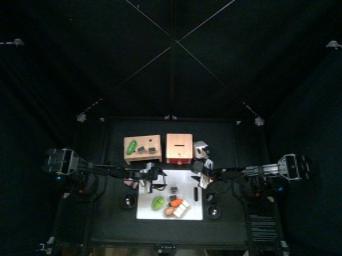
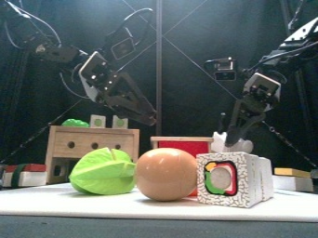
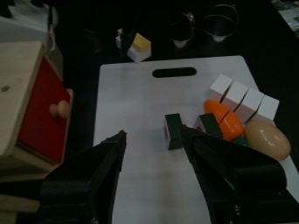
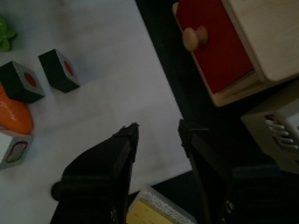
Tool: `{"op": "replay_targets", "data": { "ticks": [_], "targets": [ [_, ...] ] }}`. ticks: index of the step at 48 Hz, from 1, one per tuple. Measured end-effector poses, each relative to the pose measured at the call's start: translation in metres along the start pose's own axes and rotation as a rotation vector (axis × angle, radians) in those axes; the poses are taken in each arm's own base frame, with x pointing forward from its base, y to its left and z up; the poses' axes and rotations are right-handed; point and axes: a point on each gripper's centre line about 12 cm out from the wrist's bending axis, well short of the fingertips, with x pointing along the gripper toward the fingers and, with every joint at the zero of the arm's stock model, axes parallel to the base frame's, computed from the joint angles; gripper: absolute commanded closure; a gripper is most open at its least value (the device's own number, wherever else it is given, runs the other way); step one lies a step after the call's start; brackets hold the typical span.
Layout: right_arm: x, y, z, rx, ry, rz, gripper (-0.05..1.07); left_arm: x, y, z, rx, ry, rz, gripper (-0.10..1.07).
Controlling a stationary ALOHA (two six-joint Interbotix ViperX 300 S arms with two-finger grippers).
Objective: Grab piece of sushi
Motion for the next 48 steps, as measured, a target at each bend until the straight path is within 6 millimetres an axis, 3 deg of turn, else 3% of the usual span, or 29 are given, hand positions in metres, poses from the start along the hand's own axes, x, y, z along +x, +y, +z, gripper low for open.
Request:
{"op": "replay_targets", "data": {
  "ticks": [13,48],
  "targets": [
    [0.0,0.0,0.0,0.001,0.0,-0.001,0.23,0.022,-0.013,-0.014,-0.041,0.117,-0.016,0.1],
    [0.0,0.0,0.0,0.003,0.0,-0.001,0.23,0.054,0.003,-0.029,-0.074,0.176,0.021,0.1]
  ]
}}
